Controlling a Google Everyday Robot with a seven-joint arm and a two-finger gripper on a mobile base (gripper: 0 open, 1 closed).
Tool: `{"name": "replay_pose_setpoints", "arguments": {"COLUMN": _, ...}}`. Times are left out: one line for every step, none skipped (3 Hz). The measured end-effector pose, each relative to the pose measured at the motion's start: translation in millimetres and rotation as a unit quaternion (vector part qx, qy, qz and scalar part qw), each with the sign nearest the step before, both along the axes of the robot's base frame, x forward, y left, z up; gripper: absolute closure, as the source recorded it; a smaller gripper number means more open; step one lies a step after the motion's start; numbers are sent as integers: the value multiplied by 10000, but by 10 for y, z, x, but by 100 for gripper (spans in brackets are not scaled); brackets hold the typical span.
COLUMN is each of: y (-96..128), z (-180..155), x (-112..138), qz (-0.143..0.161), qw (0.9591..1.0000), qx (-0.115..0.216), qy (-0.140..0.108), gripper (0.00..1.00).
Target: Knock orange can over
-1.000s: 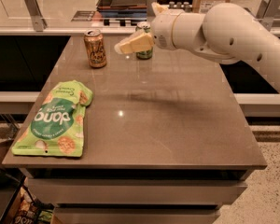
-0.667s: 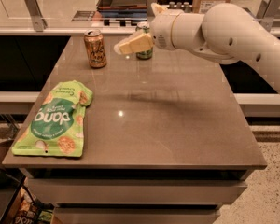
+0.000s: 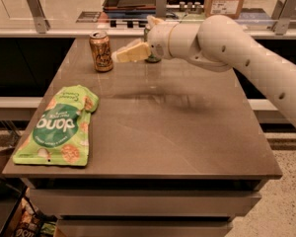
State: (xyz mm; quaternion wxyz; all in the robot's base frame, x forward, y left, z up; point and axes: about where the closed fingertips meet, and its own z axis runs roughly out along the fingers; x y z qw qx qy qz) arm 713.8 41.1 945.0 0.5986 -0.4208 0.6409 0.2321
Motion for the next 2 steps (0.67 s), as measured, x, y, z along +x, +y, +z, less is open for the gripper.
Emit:
{"name": "replay_pose_setpoints", "arguments": {"y": 163, "z": -158, "x": 63, "qz": 152, "qw": 9996, "qx": 210, "qy": 101, "gripper": 0}}
{"name": "replay_pose_setpoints", "arguments": {"y": 287, "z": -211, "x": 73, "qz": 225, "qw": 9993, "qx": 274, "qy": 129, "gripper": 0}}
